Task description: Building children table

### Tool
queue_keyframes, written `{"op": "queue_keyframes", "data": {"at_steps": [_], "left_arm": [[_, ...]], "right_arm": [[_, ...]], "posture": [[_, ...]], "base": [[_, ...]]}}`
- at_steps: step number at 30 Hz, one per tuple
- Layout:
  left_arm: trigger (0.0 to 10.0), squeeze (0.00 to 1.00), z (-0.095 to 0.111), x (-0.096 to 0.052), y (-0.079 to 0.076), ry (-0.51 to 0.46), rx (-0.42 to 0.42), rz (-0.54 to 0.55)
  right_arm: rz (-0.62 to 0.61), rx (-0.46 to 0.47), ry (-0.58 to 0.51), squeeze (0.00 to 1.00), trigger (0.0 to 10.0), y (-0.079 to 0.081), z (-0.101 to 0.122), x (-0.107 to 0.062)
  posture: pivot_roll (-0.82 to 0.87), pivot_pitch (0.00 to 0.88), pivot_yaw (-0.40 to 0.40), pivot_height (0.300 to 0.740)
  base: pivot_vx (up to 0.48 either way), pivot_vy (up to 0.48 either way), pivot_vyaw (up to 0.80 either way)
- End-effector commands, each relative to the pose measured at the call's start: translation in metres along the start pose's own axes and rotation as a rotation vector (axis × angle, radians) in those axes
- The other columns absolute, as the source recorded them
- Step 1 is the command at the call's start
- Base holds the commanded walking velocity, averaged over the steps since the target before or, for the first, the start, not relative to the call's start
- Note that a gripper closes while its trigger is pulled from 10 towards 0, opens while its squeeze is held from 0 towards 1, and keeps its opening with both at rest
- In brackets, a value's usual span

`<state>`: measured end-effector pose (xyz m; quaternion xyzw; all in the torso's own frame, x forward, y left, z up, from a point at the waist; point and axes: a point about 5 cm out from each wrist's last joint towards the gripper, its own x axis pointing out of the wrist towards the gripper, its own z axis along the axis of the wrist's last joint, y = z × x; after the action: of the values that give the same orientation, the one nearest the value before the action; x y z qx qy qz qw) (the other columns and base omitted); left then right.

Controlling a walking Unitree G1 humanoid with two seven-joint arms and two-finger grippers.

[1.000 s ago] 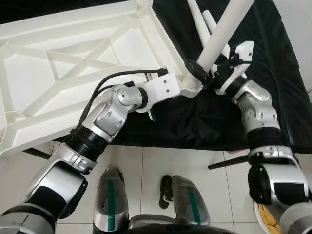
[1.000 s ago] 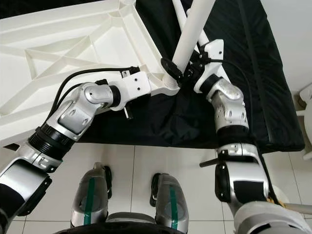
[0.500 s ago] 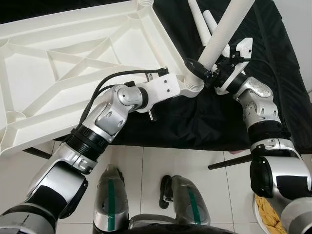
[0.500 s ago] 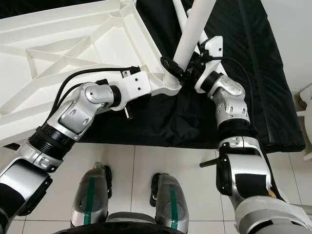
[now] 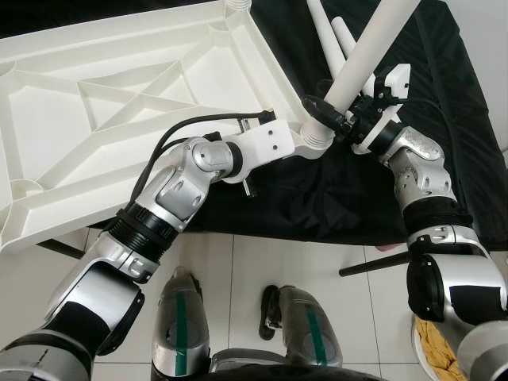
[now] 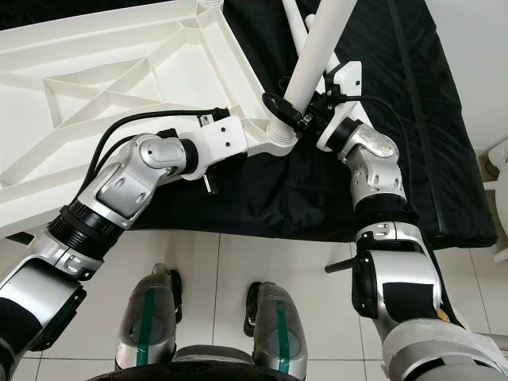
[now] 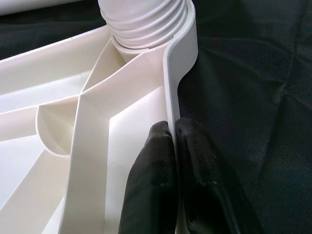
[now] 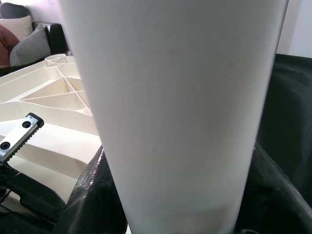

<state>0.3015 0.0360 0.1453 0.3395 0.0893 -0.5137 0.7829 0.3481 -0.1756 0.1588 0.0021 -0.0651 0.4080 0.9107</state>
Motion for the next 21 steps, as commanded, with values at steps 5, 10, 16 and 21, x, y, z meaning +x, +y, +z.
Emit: {"op": "queue_keyframes", "data": {"at_steps": [5, 10, 16, 21], "left_arm": [[10.0, 0.0, 0.005, 0.001, -0.001, -0.012, 0.042, -0.003], [10.0, 0.0, 0.005, 0.0, -0.002, -0.012, 0.042, -0.002], [10.0, 0.0, 0.004, 0.001, -0.003, -0.012, 0.045, -0.001], [10.0, 0.0, 0.004, 0.002, -0.004, -0.013, 0.048, -0.004]], "right_arm": [[-0.056, 0.027, -0.014, 0.0, 10.0, -0.004, -0.002, -0.004], [-0.082, 0.036, -0.041, 0.0, 10.0, 0.0, -0.001, 0.001], [-0.134, 0.038, -0.108, 0.0, 10.0, 0.009, 0.003, 0.008], [-0.178, 0.054, -0.157, 0.0, 10.0, 0.017, 0.004, 0.012]], "posture": [[0.06, 0.04, -0.063, 0.74], [0.06, 0.039, -0.065, 0.74], [0.06, 0.034, -0.066, 0.74], [0.06, 0.028, -0.067, 0.74]], "base": [[0.0, 0.0, 0.0], [0.0, 0.0, 0.0], [0.0, 0.0, 0.0], [0.0, 0.0, 0.0]]}}
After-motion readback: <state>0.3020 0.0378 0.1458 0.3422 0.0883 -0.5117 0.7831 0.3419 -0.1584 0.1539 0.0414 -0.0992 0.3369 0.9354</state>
